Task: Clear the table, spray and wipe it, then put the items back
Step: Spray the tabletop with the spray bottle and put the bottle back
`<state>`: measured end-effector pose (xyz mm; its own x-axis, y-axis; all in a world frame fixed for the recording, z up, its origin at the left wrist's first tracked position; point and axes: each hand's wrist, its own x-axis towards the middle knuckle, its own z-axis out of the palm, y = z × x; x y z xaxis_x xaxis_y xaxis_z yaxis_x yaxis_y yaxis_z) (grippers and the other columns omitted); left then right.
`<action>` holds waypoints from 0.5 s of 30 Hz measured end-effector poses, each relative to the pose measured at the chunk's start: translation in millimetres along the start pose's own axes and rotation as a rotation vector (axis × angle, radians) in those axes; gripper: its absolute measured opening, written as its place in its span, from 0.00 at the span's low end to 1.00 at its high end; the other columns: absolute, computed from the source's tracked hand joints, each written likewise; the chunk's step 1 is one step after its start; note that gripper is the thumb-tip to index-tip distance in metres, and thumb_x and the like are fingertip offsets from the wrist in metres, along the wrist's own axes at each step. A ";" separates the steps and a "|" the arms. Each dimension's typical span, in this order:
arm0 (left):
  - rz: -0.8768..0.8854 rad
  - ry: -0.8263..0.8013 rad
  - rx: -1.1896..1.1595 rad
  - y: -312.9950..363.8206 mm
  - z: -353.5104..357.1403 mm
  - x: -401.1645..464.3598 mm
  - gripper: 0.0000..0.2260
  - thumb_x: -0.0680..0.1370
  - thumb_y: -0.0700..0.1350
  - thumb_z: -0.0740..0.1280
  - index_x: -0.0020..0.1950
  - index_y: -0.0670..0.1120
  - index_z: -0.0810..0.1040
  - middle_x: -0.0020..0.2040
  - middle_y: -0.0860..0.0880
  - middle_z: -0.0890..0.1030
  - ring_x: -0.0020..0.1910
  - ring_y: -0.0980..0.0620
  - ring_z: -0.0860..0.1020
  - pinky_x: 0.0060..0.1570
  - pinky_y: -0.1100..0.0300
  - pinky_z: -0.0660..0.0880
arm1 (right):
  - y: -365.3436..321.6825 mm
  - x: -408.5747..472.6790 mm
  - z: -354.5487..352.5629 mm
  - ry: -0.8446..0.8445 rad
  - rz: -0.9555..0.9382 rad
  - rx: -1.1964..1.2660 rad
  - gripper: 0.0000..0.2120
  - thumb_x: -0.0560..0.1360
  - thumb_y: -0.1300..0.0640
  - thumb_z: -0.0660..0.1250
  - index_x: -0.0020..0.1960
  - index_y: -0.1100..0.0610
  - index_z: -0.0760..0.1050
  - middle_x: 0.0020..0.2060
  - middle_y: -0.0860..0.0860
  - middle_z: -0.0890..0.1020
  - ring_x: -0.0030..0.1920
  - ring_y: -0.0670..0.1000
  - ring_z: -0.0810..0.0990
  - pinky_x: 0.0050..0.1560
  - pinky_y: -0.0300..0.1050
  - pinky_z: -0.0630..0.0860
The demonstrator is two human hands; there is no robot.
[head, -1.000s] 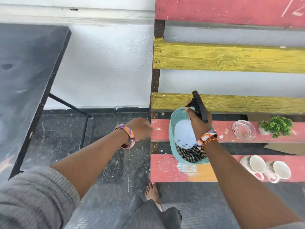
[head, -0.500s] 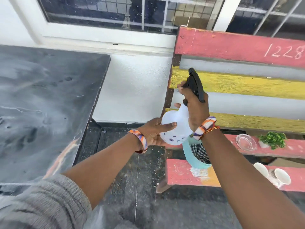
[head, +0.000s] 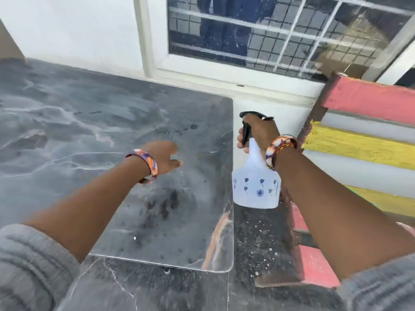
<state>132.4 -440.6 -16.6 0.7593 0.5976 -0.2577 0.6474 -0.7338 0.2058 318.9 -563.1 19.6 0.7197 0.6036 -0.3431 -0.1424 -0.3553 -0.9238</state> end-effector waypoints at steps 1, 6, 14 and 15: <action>-0.011 -0.016 0.024 -23.0 -6.5 0.8 0.21 0.78 0.53 0.61 0.67 0.43 0.70 0.68 0.43 0.72 0.68 0.44 0.70 0.64 0.58 0.66 | -4.5 5.8 14.4 0.029 0.003 -0.003 0.13 0.74 0.54 0.61 0.33 0.58 0.71 0.27 0.54 0.74 0.20 0.51 0.71 0.22 0.32 0.67; -0.016 -0.024 0.081 -107.1 -27.9 6.5 0.21 0.78 0.52 0.61 0.68 0.43 0.69 0.68 0.42 0.72 0.68 0.43 0.70 0.63 0.57 0.67 | -25.2 22.5 66.5 0.109 0.050 0.067 0.12 0.74 0.55 0.62 0.34 0.59 0.71 0.26 0.54 0.74 0.22 0.51 0.72 0.26 0.37 0.69; -0.119 -0.042 0.081 -212.2 -39.7 13.4 0.21 0.77 0.52 0.63 0.66 0.41 0.72 0.66 0.42 0.74 0.66 0.43 0.72 0.62 0.58 0.68 | -68.8 38.9 161.1 -0.015 0.001 -0.070 0.16 0.72 0.45 0.64 0.37 0.58 0.75 0.22 0.51 0.80 0.21 0.50 0.79 0.25 0.33 0.69; -0.136 -0.046 0.078 -221.5 -40.2 14.9 0.21 0.77 0.52 0.63 0.66 0.41 0.71 0.67 0.42 0.74 0.66 0.43 0.71 0.62 0.58 0.68 | -72.8 42.5 176.4 -0.025 -0.030 -0.048 0.15 0.73 0.46 0.64 0.37 0.57 0.74 0.24 0.52 0.79 0.21 0.50 0.78 0.25 0.33 0.70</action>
<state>3.0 -256.2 -28.1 0.6598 0.6792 -0.3215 0.7358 -0.6709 0.0927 240.0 -385.7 42.3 0.7060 0.6316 -0.3204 -0.0880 -0.3707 -0.9246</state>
